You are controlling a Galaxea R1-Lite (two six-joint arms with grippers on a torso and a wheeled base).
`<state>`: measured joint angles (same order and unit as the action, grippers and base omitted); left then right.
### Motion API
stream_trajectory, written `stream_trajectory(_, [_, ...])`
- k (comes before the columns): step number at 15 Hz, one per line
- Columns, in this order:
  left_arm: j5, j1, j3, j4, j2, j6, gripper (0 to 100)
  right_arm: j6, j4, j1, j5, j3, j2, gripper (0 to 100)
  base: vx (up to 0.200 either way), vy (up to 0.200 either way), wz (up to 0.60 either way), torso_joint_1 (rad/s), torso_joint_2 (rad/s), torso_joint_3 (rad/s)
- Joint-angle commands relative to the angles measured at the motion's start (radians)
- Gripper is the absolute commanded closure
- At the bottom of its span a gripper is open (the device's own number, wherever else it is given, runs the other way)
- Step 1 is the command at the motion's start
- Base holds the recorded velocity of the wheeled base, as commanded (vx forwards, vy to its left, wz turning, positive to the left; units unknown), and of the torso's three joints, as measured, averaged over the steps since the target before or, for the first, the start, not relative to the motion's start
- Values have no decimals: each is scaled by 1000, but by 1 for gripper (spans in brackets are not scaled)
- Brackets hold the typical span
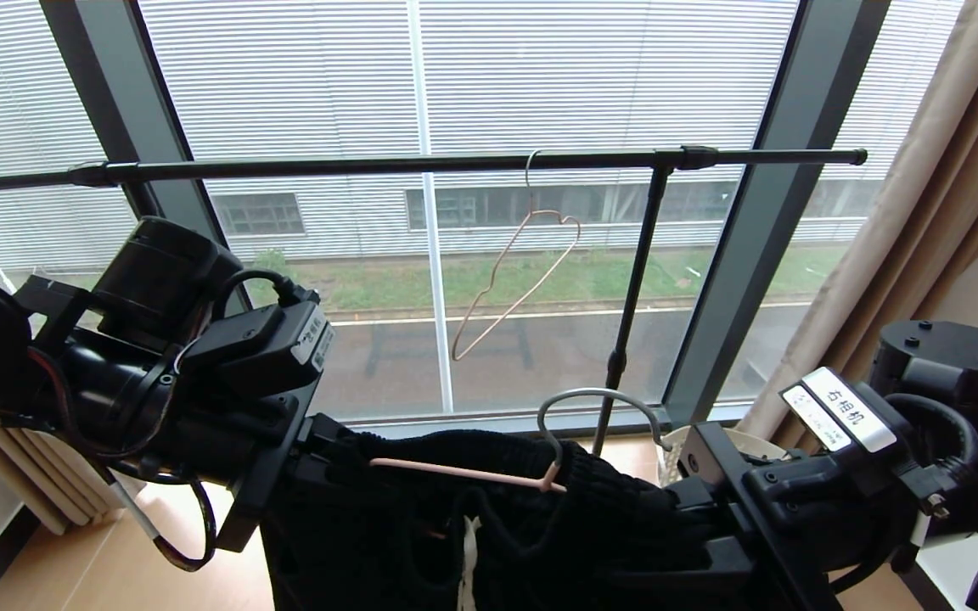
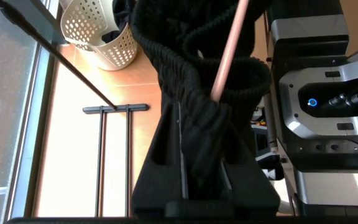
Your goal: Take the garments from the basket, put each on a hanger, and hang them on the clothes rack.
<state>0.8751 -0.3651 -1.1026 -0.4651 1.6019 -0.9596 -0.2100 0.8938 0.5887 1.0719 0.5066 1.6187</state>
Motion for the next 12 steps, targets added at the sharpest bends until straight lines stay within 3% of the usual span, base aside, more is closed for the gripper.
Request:
stream_trajectory(1, [-2,2,0,0,-16,2,100,0,2,-21,-1,-2,1,100,0,0,0,0,0,0])
stream_trajectory(5, [-4,11,12,-3,-39,10,100,-3,13,-58,-1,-5,24,100,0,0,0,0,0,0])
stream_trajectory(6, [-4,20,20,-3,-39,12,100,-3,33,-66,0,-5,35,0,0,0,0,0,0,0])
stream_trajectory(12, [-4,87,13,-1,-53,13,100,-17,42,-150,-3,4,53,0,0,0,0,0,0,0])
